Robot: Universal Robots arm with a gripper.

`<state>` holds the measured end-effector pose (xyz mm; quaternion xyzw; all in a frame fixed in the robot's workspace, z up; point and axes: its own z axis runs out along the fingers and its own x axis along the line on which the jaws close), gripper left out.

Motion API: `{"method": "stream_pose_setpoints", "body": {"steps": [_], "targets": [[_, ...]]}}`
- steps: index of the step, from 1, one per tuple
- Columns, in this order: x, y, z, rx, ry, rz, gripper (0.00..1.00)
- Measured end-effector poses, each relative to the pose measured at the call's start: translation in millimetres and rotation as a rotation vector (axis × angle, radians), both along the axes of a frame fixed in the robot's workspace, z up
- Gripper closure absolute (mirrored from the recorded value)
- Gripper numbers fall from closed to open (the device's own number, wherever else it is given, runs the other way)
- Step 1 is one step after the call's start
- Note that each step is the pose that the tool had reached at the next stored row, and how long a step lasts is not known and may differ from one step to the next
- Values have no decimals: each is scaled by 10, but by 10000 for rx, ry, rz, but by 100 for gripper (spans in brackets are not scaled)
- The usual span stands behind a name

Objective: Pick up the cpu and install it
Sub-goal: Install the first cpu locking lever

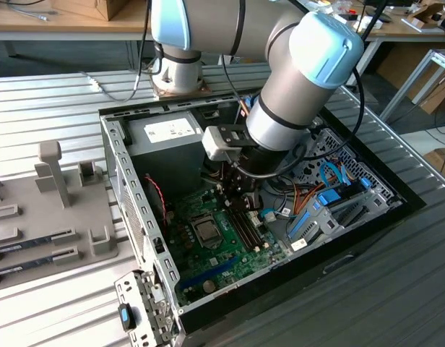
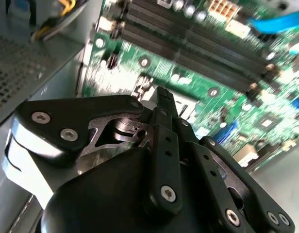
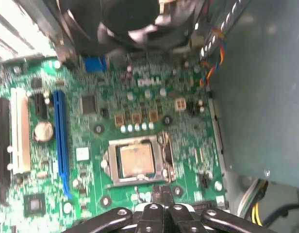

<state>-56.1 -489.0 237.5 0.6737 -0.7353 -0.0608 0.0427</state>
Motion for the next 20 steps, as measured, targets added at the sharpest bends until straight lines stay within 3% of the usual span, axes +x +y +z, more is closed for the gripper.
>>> {"method": "stream_pose_setpoints", "body": {"steps": [1,3,7,11,20], "targets": [[-3,0,0,0,-135,-1,89],[-3,0,0,-1,-220,-1,89],[-13,0,109,23,-245,16,89],[-13,1,112,67,-248,-220,89],[-13,0,113,66,-247,-230,89]]}}
